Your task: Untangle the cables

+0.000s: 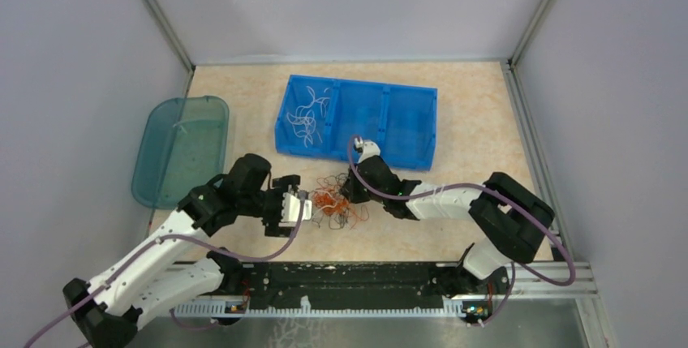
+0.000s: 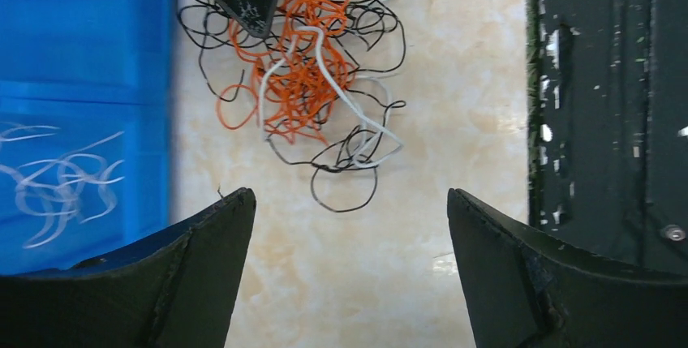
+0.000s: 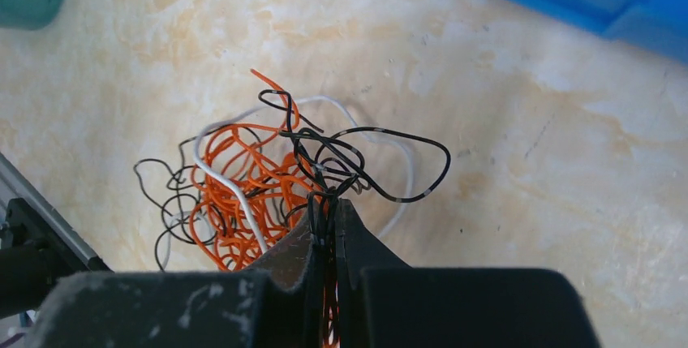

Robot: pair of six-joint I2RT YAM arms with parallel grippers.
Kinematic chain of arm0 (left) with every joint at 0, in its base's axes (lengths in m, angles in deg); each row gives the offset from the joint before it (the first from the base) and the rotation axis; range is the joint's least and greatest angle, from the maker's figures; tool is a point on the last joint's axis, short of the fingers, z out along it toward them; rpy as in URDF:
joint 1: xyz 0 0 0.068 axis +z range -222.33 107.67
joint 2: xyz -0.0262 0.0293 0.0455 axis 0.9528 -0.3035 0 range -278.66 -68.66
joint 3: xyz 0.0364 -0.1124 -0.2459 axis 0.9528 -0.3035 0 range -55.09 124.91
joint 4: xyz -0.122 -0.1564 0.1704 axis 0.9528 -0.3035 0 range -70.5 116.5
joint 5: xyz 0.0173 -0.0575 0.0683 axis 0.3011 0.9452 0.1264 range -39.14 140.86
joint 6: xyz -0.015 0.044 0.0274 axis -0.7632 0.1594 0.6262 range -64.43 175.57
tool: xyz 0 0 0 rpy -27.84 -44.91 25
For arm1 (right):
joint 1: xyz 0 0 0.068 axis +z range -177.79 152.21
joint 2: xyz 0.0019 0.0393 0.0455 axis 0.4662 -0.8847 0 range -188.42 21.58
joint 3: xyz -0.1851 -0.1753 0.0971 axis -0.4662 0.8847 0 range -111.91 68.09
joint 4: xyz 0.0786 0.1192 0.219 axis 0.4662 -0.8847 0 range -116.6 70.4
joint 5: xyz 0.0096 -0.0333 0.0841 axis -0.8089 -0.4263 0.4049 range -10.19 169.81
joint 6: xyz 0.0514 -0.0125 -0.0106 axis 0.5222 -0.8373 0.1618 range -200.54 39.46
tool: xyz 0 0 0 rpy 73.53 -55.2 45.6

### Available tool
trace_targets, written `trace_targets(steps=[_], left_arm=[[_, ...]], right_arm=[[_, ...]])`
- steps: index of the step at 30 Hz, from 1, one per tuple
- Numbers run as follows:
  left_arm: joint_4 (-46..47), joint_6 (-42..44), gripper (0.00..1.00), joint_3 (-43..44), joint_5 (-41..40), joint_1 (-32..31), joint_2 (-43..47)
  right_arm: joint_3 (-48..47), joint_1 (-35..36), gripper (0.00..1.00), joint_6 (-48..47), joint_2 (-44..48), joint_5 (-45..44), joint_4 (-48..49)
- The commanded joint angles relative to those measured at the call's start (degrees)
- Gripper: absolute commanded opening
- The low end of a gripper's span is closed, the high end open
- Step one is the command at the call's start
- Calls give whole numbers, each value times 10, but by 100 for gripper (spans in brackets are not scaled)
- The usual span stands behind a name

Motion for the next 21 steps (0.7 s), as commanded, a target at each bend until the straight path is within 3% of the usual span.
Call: trace_targets(steps=[1,9,21], left_arm=[[19,-67,93,13,60,2,-52],[52,-148,91,22,116,1,-151],[138,-194,84,8,76,-11,-246]], right_arm=[[23,12,0,59,18,-36,36],[47,22,0,97,44,-103,34],[62,62,0,145,63,-174,39]])
